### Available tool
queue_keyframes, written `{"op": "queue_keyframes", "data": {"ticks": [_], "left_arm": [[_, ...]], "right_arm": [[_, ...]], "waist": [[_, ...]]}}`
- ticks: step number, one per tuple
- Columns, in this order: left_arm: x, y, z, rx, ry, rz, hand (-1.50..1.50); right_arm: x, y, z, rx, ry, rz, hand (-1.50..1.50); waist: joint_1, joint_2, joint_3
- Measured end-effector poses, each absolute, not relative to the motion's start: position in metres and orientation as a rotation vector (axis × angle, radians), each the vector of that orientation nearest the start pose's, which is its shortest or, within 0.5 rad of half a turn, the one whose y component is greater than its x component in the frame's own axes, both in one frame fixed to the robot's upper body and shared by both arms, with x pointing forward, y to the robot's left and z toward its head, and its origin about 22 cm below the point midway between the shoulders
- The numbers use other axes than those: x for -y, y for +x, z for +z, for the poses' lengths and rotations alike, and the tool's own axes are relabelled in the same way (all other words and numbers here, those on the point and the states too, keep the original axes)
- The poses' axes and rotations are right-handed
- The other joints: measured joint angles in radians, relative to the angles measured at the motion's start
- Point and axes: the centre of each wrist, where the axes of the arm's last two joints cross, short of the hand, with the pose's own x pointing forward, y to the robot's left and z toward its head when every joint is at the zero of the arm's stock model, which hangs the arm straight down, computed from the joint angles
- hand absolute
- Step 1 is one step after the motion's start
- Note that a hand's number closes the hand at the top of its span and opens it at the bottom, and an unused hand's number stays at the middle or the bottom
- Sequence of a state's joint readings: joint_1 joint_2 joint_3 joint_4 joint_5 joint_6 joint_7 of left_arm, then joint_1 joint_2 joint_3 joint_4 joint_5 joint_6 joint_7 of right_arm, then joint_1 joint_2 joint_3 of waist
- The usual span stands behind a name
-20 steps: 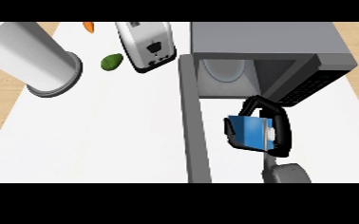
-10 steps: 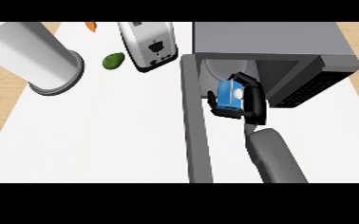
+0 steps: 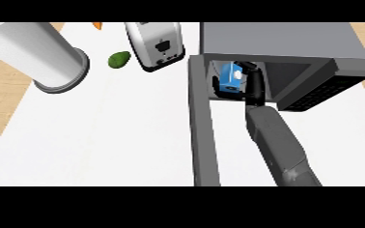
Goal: Pick up the milk, place it into the microwave and close the microwave
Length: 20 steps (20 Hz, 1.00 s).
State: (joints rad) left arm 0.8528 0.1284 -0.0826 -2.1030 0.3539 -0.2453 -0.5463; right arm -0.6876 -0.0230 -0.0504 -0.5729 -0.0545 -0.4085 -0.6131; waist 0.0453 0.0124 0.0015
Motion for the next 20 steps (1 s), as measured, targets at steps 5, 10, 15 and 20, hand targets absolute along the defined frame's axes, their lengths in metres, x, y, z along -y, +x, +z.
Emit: {"op": "queue_keyframes", "data": {"ticks": [5,10,15,20], "left_arm": [[-0.274,0.046,0.021,1.898,-0.154,0.226,-1.50],[-0.275,0.048,0.019,1.899,-0.165,0.212,-1.50],[-0.278,0.051,0.015,1.898,-0.182,0.200,-1.50],[-0.280,0.051,0.012,1.898,-0.190,0.193,-1.50]], "right_arm": [[0.180,0.385,-0.042,1.788,-0.403,0.089,1.50],[0.194,0.394,-0.038,1.780,-0.478,0.137,1.50],[0.205,0.402,-0.030,1.809,-0.575,0.198,1.50],[0.215,0.409,-0.019,1.846,-0.678,0.246,1.50]], "waist": [[0.015,0.008,0.001],[0.036,0.018,0.002],[0.052,0.026,0.002],[0.070,0.033,0.003]]}}
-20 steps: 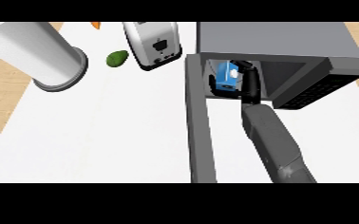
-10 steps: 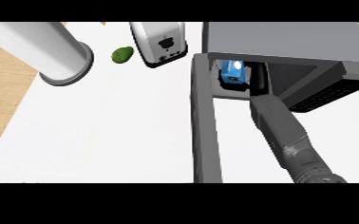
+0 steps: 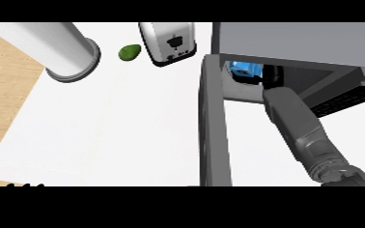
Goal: Pick up the milk, place it into the microwave and close the microwave
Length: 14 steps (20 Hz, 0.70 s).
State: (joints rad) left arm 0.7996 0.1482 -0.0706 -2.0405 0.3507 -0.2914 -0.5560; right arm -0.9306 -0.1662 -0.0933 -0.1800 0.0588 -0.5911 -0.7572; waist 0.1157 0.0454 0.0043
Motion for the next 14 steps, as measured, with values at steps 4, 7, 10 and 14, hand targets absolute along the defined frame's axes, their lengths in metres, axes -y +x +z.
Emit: {"op": "queue_keyframes", "data": {"ticks": [4,7,10,14], "left_arm": [[-0.282,0.052,0.010,1.903,-0.194,0.191,-1.50],[-0.281,0.053,0.010,1.906,-0.197,0.194,-1.50],[-0.281,0.057,0.009,1.903,-0.204,0.190,-1.50],[-0.284,0.058,0.009,1.896,-0.204,0.181,-1.50]], "right_arm": [[0.212,0.416,-0.008,1.879,-0.687,0.202,1.50],[0.218,0.421,0.000,1.913,-0.695,0.163,1.50],[0.215,0.424,0.004,1.932,-0.749,0.159,1.50],[0.219,0.428,0.012,1.930,-0.870,0.146,1.50]], "waist": [[0.007,0.004,0.001],[0.012,0.009,0.002],[0.016,0.014,0.002],[0.025,0.019,0.002]]}}
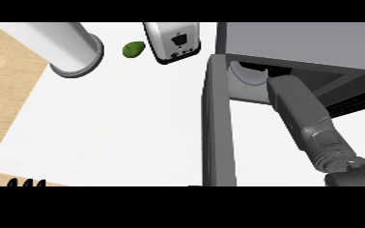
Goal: Pick up the milk, place it into the microwave and close the microwave
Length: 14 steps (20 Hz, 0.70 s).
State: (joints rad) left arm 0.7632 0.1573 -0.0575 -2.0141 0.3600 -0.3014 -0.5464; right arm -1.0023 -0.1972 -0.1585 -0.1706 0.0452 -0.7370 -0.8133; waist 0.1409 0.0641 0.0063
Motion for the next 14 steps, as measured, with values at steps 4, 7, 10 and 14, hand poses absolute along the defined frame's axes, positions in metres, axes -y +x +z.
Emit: {"op": "queue_keyframes", "data": {"ticks": [4,7,10,14], "left_arm": [[-0.284,0.060,0.009,1.893,-0.217,0.170,-1.50],[-0.284,0.063,0.007,1.890,-0.224,0.170,-1.50],[-0.285,0.065,0.008,1.894,-0.226,0.160,-1.50],[-0.285,0.070,0.010,1.907,-0.234,0.138,-1.50]], "right_arm": [[0.220,0.431,0.017,1.917,-0.950,0.136,1.50],[0.218,0.432,0.019,1.913,-0.984,0.129,1.50],[0.241,0.421,0.002,1.762,-1.117,0.145,-1.50],[0.264,0.403,-0.021,1.556,-1.294,0.183,-1.50]], "waist": [[0.007,0.003,0.000],[0.009,0.005,0.000],[0.011,0.016,-0.006],[0.032,0.027,-0.012]]}}
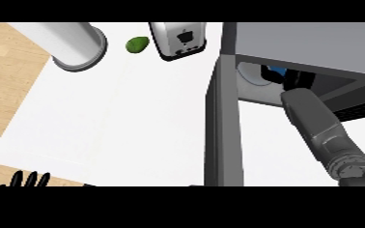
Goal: Pick up the milk, place it into the microwave and close the microwave
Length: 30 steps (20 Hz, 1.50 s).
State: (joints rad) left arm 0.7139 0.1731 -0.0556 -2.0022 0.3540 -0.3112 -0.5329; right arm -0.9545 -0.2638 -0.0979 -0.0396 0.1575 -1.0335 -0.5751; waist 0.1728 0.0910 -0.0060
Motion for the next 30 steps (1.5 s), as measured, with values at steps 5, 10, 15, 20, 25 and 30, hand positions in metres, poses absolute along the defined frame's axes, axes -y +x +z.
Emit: {"op": "queue_keyframes", "data": {"ticks": [5,10,15,20,25,30], "left_arm": [[-0.285,0.075,0.010,1.902,-0.238,0.121,-1.50],[-0.286,0.079,0.007,1.905,-0.231,0.119,-1.50],[-0.286,0.082,0.006,1.911,-0.230,0.116,-1.50],[-0.287,0.083,0.005,1.914,-0.230,0.105,-1.50],[-0.287,0.082,0.004,1.915,-0.223,0.117,-1.50],[-0.290,0.079,0.005,1.916,-0.214,0.112,-1.50]], "right_arm": [[0.253,0.405,-0.022,1.553,-1.316,0.304,-1.50],[0.225,0.414,-0.013,1.662,-1.183,0.439,-1.50],[0.203,0.418,-0.009,1.706,-1.065,0.500,-1.50],[0.188,0.419,-0.008,1.731,-0.954,0.529,-1.50],[0.182,0.416,-0.012,1.767,-0.839,0.483,-1.50],[0.182,0.409,-0.023,1.794,-0.679,0.386,-1.50]], "waist": [[0.018,-0.004,0.003],[0.020,-0.012,0.010],[0.015,-0.016,0.012],[0.002,-0.017,0.011],[-0.024,-0.017,0.012],[-0.050,-0.026,0.012]]}}
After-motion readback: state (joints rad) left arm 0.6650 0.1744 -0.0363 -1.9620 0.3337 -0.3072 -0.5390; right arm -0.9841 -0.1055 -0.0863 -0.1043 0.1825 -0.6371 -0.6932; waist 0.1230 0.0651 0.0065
